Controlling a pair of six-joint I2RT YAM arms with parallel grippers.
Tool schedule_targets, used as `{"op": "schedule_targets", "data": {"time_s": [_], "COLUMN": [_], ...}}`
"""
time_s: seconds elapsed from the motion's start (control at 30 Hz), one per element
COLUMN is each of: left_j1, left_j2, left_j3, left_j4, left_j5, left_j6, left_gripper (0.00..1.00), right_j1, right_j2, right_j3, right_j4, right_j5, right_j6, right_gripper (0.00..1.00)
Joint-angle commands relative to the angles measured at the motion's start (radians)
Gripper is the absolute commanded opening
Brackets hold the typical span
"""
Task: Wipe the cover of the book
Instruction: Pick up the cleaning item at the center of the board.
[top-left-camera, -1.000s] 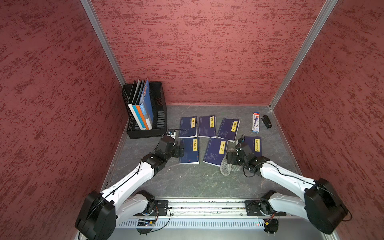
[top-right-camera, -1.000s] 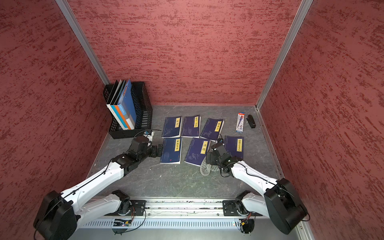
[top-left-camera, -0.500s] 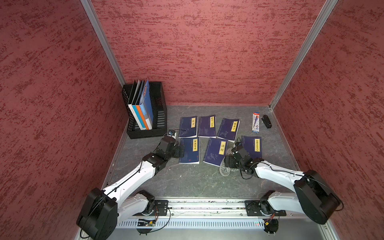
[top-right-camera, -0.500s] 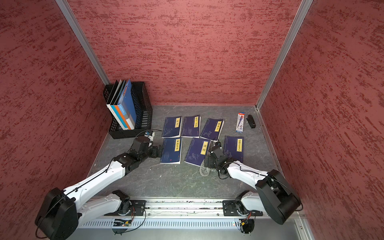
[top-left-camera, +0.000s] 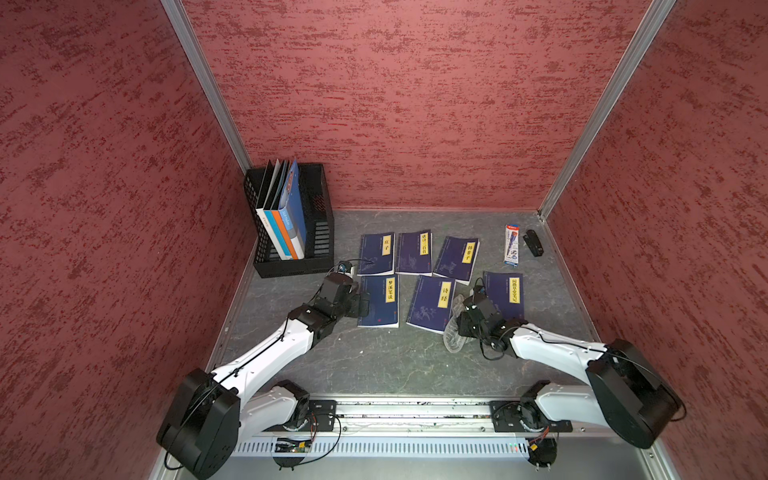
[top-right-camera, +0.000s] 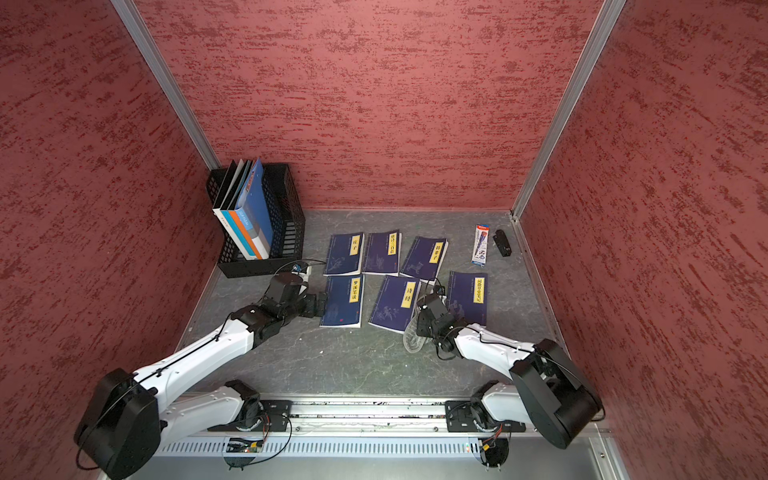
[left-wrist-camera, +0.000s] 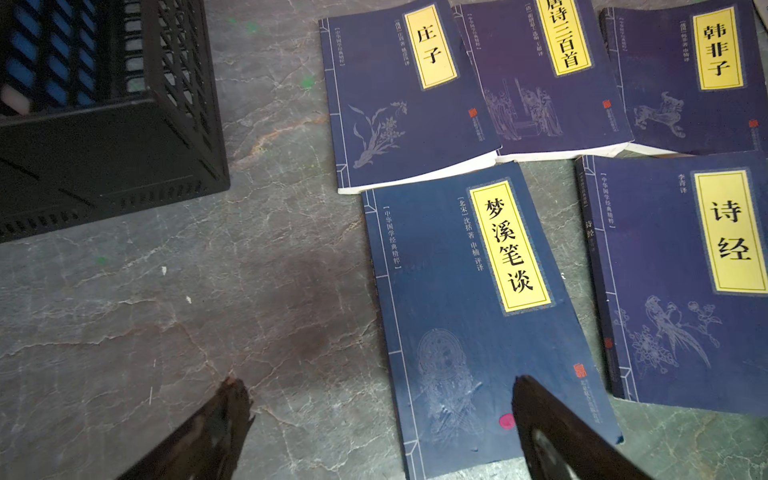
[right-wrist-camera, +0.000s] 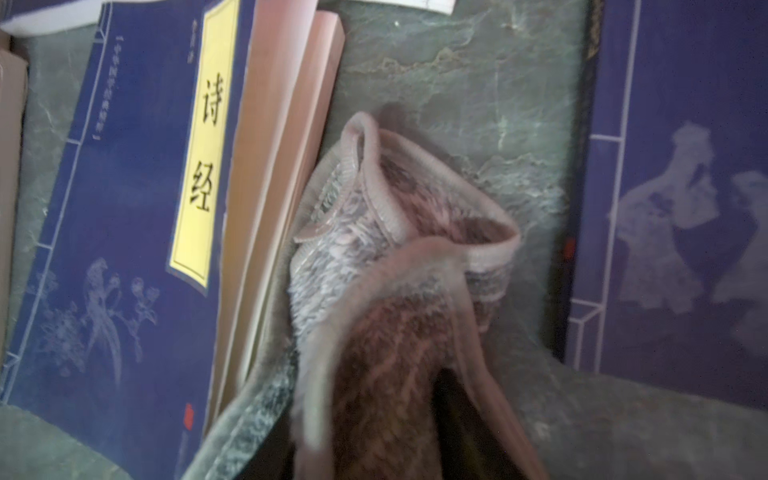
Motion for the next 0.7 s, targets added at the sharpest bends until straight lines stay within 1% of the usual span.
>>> {"op": "schedule_targets", "data": {"time_s": [0.0, 0.1, 0.17, 0.23, 0.37, 0.47, 0.57, 0.67], "left_j1": [0.004, 0.006, 0.008, 0.016, 0.049, 0.077, 0.098, 0.116], "left_j2": [0.013, 0.019, 0.021, 0.023, 0.028, 0.038, 0.042, 0.037], "left_j3": [0.016, 0.018, 0.019, 0.024, 0.034, 0.043, 0.046, 0.047], "left_j4": [-0.009, -0.011, -0.019, -0.033, -0.05, -0.06, -0.064, -0.068], "left_j5": [0.017, 0.023, 0.025, 0.027, 0.073, 0.107, 0.128, 0.136], "left_j6": [-0.013, -0.019, -0.023, -0.033, -0.051, -0.061, -0.063, -0.072], "left_gripper": [1.0, 1.0, 1.0, 1.0, 1.0, 1.0, 1.0, 1.0], "right_j1": [0.01, 0.011, 0.013, 0.017, 0.026, 0.028, 0.033, 0.043], "right_j2": [-0.023, -0.042, -0.06, -0.088, -0.151, -0.161, -0.128, -0.05], "right_j3": [-0.019, 0.006, 0.041, 0.092, 0.22, 0.32, 0.414, 0.488], "right_j4": [-0.096, -0.121, -0.157, -0.208, -0.321, -0.376, -0.368, -0.293], "right_j5": [-0.019, -0.019, -0.003, 0.02, 0.086, 0.12, 0.106, 0.048], "right_j6": [0.019, 0.014, 0.011, 0.005, -0.011, -0.037, -0.085, -0.141], "right_gripper": [0.3, 0.19, 0.14, 0.14, 0.14, 0.13, 0.12, 0.11]}}
